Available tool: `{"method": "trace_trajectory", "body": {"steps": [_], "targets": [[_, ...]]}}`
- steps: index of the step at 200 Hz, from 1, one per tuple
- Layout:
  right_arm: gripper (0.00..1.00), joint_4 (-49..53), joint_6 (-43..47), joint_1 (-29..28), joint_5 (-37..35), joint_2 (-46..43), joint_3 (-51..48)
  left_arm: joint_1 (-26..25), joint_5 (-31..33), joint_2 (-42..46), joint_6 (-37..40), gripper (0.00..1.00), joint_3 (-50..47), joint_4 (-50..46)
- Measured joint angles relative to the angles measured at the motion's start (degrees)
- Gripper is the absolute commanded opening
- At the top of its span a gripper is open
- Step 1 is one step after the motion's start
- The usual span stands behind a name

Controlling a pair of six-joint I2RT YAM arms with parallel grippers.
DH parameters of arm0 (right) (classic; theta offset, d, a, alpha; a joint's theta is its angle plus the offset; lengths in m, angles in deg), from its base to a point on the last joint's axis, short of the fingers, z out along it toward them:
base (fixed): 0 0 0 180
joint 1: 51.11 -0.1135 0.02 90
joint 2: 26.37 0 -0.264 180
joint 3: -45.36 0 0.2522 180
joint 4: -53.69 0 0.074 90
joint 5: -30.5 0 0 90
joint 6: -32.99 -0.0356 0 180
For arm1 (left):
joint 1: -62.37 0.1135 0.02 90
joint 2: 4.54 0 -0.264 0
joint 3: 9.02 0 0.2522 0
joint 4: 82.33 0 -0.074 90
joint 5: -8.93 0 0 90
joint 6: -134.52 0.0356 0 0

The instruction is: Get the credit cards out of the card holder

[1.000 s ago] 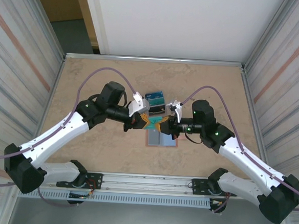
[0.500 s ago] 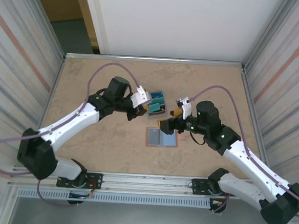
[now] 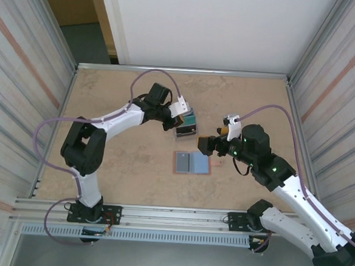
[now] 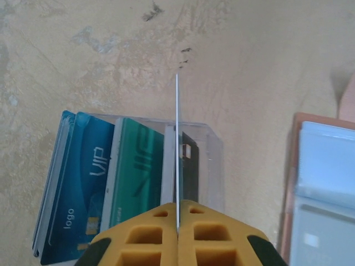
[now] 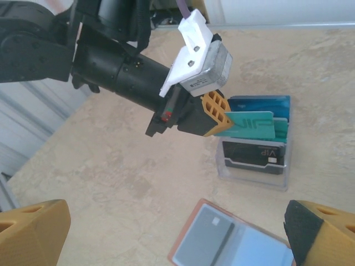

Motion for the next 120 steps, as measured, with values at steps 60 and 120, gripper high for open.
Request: {"method": "trace_trajectory", "body": {"steps": [60,120], "targets": [[0.99,1.4,-1.2,0.1,-4.1,-3.3,0.0,0.9,0.0,-3.8,0.9,0.00,3.4,-0.3],[0.99,1.6,-1.4,0.7,-5.9,-5.2,-0.1,1.0,0.5,-5.4,1.4,0.00,4.5,-0.3]]}}
